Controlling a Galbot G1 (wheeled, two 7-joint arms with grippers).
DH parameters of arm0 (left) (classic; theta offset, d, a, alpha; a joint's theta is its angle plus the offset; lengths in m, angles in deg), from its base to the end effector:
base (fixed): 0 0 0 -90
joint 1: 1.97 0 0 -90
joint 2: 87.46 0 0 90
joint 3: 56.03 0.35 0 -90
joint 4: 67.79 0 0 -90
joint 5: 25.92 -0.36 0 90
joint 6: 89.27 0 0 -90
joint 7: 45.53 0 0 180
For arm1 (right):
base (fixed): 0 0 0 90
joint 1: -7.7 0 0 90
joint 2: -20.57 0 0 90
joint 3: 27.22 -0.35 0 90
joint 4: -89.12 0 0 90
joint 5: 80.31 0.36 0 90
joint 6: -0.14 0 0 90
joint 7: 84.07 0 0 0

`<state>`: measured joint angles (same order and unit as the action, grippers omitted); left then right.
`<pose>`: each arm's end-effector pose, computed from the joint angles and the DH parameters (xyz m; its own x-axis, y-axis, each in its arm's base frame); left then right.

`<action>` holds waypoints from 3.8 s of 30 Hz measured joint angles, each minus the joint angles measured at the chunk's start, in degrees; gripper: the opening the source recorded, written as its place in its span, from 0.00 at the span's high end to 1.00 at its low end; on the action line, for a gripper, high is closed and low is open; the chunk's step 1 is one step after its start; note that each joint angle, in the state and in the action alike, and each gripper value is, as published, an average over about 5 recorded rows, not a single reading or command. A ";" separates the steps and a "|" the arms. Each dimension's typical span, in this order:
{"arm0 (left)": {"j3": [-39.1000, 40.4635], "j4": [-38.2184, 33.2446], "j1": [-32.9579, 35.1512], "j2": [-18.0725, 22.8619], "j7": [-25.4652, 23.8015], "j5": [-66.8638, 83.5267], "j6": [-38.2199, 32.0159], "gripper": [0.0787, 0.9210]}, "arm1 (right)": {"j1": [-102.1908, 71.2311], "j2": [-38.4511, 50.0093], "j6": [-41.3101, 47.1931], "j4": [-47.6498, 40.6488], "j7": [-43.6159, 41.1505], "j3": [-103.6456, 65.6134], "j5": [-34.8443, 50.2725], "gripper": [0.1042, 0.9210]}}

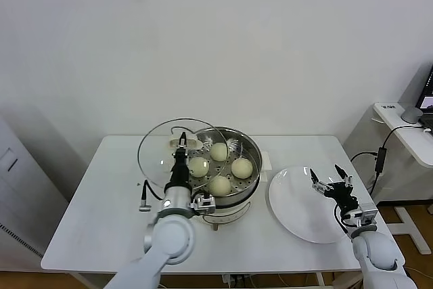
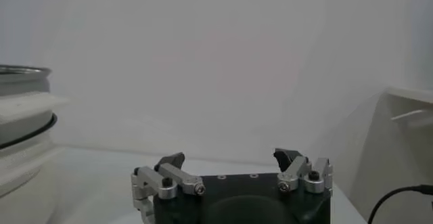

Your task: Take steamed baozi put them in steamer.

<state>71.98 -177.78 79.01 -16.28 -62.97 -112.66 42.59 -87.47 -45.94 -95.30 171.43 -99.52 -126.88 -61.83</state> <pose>0.3075 -0.1240 -0.2367 -0.9955 -0.0286 -0.0905 -0.0889 -0.0553 0.9945 0.3195 -0.2136 -0.3716 -0.9948 -0.0688 0.0750 -0.0749 0.9938 -0.0825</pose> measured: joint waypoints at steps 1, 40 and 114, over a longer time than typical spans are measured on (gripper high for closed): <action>0.33 0.44 -0.21 0.40 -0.03 -0.24 0.10 0.97 | 0.00 -0.01 -0.02 -0.06 -0.02 0.00 0.00 0.12; 6.35 10.70 -4.48 9.74 1.95 -0.28 0.33 0.97 | -0.10 -0.96 -0.63 -1.60 -0.43 -0.15 -0.92 0.12; -35.84 -3.80 13.59 -0.74 14.09 100.76 -19.45 0.12 | -2.41 -1.88 3.90 3.45 0.39 -2.16 1.92 0.12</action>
<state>36.14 -181.58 92.60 -17.02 -48.89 -11.91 23.14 -89.88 -47.82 -91.40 174.88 -99.14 -129.04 -59.91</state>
